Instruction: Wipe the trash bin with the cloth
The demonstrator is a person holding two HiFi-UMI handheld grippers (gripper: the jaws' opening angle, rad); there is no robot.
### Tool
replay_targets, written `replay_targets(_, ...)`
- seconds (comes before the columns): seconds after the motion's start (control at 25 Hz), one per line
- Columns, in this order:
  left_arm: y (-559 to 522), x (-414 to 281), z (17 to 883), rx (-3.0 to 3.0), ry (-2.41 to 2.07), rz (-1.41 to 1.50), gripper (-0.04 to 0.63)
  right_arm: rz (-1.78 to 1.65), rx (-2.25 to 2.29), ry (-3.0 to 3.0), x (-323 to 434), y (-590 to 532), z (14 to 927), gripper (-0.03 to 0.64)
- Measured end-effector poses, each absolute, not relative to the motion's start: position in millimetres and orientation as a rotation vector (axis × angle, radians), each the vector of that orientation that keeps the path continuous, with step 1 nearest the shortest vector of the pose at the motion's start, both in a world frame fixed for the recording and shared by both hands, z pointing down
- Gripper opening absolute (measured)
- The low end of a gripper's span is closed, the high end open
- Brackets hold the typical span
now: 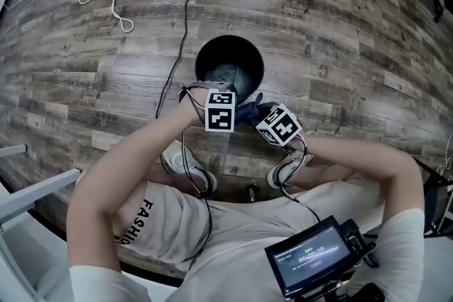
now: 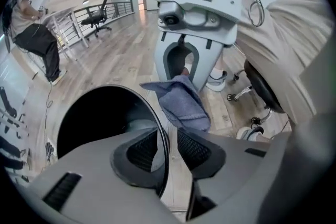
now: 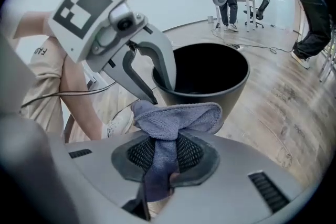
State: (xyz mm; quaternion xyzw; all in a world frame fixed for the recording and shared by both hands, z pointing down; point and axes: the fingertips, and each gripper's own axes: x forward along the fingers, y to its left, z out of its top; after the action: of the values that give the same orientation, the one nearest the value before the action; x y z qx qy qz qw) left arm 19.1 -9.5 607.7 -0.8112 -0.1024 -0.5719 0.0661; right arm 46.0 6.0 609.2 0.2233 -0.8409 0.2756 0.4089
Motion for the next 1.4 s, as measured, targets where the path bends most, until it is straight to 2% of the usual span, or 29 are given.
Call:
replay_targets(0.28,-10,-17,627,-2.197,-0.417,-1.739,0.115,0.746,0.587,-2.132,31,-14,590,0.077)
replay_targets(0.36,-15,-17,633,-2.128,-0.384,-1.735,0.071,0.798,0.592,-2.112,30,-20,598,0.077)
replay_targets(0.4,-17,-15,634,-2.112,-0.377,-1.735,0.041,0.82,0.593,-2.1,30,-21,604,0.075)
replay_targets(1.08,-17,-14,639,-2.097,-0.453,-1.726,0.035,0.702,0.766,-1.865,57,-38,809,0.077)
replay_targets(1.4,-17,-14,643,-2.046,-0.412,-1.734,0.038,0.762,0.786,-1.856,61,-34,813,0.077)
